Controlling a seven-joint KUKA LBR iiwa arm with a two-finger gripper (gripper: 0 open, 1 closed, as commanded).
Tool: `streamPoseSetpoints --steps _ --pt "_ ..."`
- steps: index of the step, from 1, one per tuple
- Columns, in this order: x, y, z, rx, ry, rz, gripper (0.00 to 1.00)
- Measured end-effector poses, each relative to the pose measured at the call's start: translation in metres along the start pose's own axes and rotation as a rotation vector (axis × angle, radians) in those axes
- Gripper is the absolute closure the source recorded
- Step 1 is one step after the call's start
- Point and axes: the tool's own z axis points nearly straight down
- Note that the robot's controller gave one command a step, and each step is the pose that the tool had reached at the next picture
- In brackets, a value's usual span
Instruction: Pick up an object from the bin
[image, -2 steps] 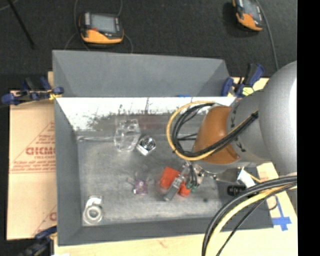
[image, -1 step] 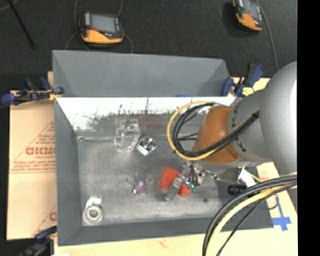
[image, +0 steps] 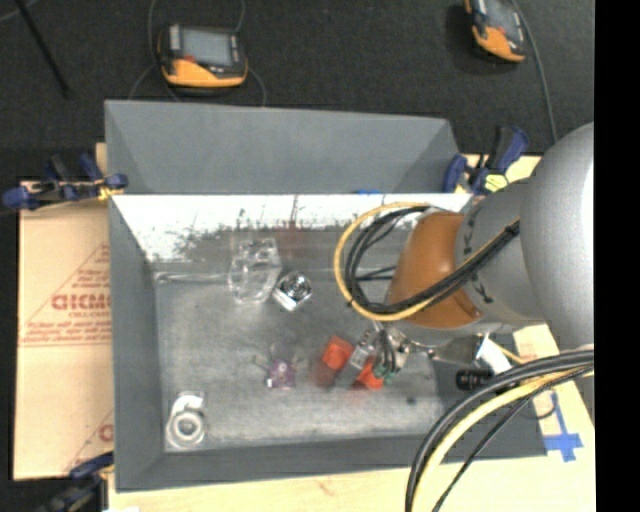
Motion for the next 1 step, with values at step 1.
streamPoseSetpoints --steps 1 --pt "-0.0026 0.0003 -0.0658 -0.005 -0.005 -0.009 1.0"
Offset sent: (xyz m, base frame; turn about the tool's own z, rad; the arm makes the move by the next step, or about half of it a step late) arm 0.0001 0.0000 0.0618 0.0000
